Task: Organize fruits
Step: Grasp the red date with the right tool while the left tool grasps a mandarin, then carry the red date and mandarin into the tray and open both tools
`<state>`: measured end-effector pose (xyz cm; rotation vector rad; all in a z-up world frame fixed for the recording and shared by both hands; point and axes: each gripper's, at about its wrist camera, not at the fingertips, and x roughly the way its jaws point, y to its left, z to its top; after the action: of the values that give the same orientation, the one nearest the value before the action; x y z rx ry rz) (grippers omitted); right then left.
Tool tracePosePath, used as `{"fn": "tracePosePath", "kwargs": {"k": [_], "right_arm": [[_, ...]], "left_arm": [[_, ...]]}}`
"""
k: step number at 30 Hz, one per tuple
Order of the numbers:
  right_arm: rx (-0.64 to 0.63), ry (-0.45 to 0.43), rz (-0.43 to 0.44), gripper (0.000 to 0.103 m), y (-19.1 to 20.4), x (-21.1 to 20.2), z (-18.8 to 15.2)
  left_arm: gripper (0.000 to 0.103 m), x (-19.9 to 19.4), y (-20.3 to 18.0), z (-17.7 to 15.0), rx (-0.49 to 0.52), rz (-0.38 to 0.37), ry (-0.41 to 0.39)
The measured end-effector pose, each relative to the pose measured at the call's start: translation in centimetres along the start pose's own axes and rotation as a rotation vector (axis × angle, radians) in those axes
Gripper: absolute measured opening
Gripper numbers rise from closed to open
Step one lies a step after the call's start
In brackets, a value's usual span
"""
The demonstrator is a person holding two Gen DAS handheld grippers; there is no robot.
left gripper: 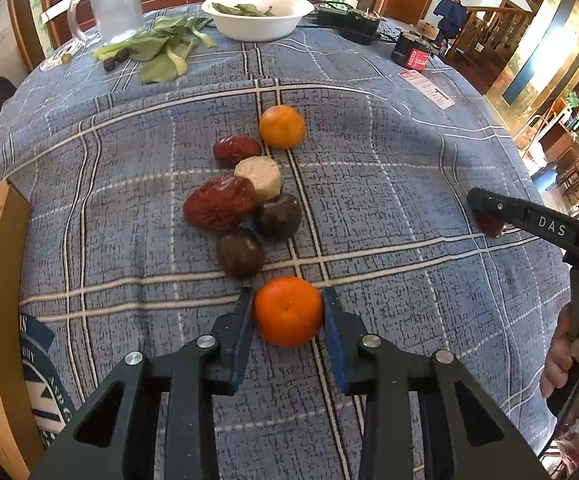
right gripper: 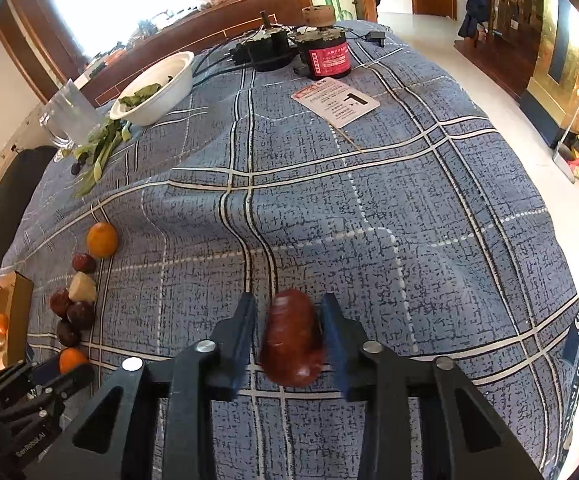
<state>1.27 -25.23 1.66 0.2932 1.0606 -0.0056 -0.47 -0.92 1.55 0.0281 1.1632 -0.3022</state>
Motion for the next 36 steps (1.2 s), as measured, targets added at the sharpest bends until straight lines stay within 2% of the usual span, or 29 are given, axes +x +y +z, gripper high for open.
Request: {"fn": "tracePosePath", "kwargs": {"k": [5,15,23,28,36], "right_arm": [[0.027,0.015,0.036,0.031,-0.8,-0.4,-0.4],[0.038,0.021,0.044,0.031,-0.5,-0.9,-1.2],[0.063,0.032,0.127,0.031,1.6,-2.7,-2.4],[0.019,0.038,0.207,0.031,6.6,-3.9,-2.9],[-0.143,0.087,0.370,0.032,20.9,-4.0,-4.1]], "left_arm": [[0.031,-1.7,0.7,-0.8,-0.016,-0.022,-0.017],[0.031,-4.9,4.5,-2.3,-0.099,-0.018,-0.047],[0.032,-8.1,10.2,-3.6,-0.212,0.002,-0.092],[0.032,-10.9,17.0,-4.9,-0.314,0.075,-0.127],[0.032,-12.8,24.9,-8.3,-0.373,0.193,-0.109]]}}
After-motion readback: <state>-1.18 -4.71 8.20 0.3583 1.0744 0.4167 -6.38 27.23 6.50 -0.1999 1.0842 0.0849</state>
